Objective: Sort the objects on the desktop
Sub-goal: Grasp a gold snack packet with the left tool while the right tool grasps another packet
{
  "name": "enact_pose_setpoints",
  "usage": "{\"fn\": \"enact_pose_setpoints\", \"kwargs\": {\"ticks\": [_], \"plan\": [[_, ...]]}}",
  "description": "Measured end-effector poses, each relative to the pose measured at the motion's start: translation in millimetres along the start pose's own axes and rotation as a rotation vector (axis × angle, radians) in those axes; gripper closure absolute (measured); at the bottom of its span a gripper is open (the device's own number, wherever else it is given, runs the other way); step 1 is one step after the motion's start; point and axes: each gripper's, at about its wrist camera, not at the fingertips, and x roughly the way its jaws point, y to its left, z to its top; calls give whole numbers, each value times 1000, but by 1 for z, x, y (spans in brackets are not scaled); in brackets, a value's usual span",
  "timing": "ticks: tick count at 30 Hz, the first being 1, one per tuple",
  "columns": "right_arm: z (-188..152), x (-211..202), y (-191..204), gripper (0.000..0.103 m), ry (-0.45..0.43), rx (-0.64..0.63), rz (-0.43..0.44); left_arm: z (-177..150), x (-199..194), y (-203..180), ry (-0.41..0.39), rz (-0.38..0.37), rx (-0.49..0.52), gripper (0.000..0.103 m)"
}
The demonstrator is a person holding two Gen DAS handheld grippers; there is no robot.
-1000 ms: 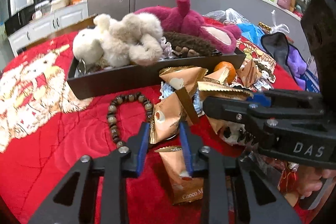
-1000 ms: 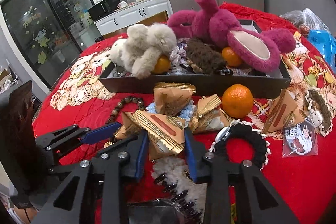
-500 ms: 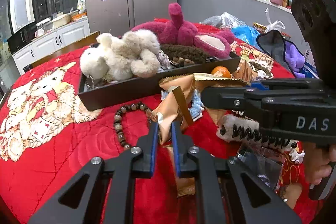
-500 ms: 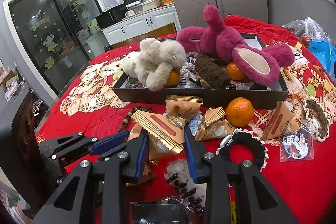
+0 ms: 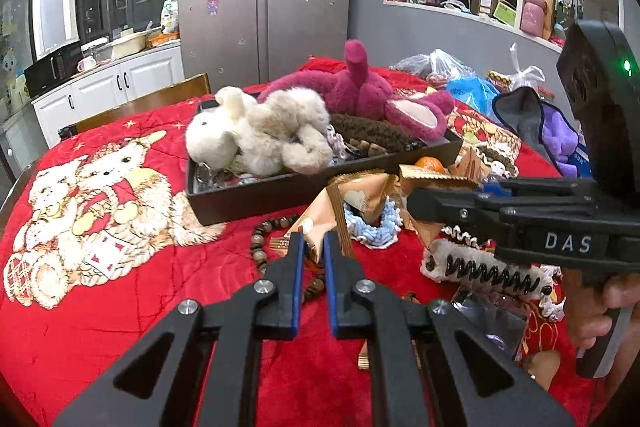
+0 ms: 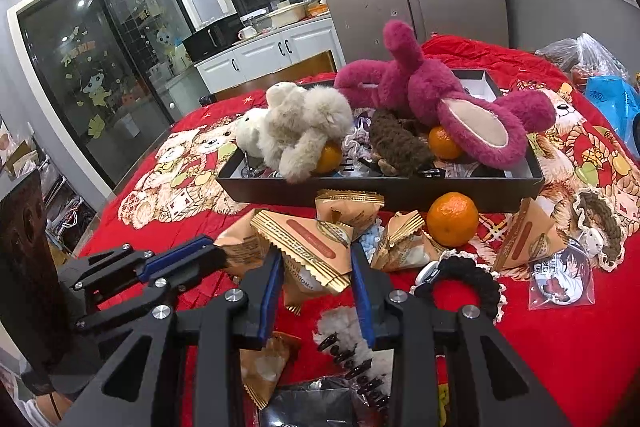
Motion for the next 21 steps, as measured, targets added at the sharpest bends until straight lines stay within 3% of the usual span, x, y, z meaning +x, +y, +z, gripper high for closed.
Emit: {"fn": "enact_pose_setpoints", "kwargs": {"ticks": [6, 21], "plan": [[0, -1, 1, 70, -4, -3, 5, 3, -10, 8, -27, 8, -20, 93], [-1, 0, 4, 70, 0, -19, -2, 2, -6, 7, -12, 20, -16, 93]]}}
